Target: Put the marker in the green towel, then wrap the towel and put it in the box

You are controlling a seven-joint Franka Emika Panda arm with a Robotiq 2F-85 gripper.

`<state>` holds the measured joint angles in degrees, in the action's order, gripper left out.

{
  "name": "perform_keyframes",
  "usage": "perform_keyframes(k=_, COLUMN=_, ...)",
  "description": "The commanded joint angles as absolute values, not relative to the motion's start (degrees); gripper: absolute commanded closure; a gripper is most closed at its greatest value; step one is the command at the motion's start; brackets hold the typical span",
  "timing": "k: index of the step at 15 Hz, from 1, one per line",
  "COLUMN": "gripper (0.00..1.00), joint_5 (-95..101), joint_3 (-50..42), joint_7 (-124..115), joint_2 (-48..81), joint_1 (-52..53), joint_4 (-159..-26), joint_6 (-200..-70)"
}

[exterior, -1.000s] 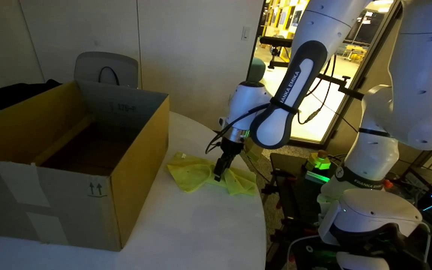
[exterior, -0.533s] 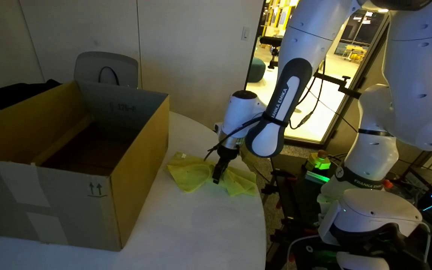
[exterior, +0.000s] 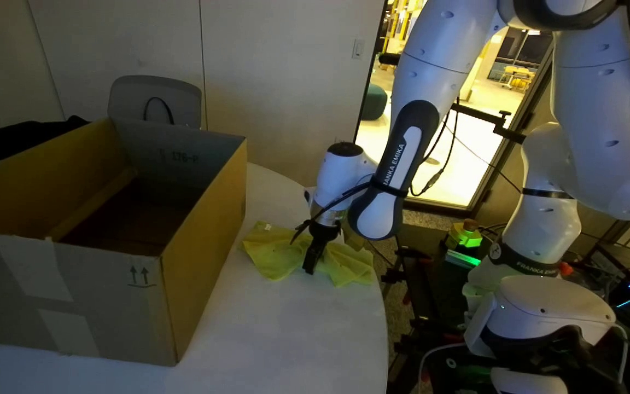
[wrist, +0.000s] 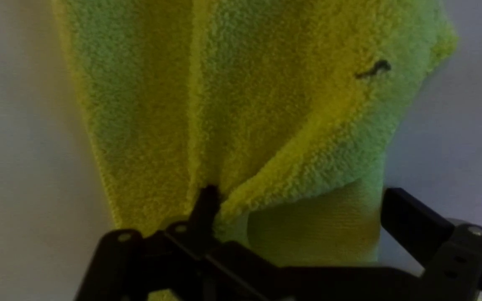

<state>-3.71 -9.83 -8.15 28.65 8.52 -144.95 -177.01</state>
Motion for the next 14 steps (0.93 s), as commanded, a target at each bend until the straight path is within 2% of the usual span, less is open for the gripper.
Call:
perform_keyframes(k=1, gripper=0.0, joint_5=-3.15, joint_3=-11.8, joint_7=-9.34, joint_2=31.67, joint_1=9.95, joint_4=-142.77, joint_6=-176.66)
perform_keyframes(k=3, gripper=0.0, joint_5=-3.06, joint_3=-11.68, joint_7=-9.1, joint_2=31.42, joint_1=9.57, joint_4=-142.82, joint_6=-175.58)
perform_keyframes(k=4, gripper=0.19, joint_5=-3.03, joint_3=-11.04, joint_7=-8.67, joint_2=30.98, joint_1=8.8, joint_4=-142.96, joint_6=-174.93)
perform_keyframes(k=5, gripper=0.27, joint_5=-2.9, joint_3=-10.94, joint_7=-8.51, joint_2=30.71, joint_1=8.59, joint_4=-143.02, joint_6=-174.4)
perform_keyframes(k=14, gripper=0.95, joint_5=-1.73, joint_3=-11.1, joint_7=-7.33, joint_2=26.95, joint_1=7.87, joint_4=-145.56, joint_6=-172.5)
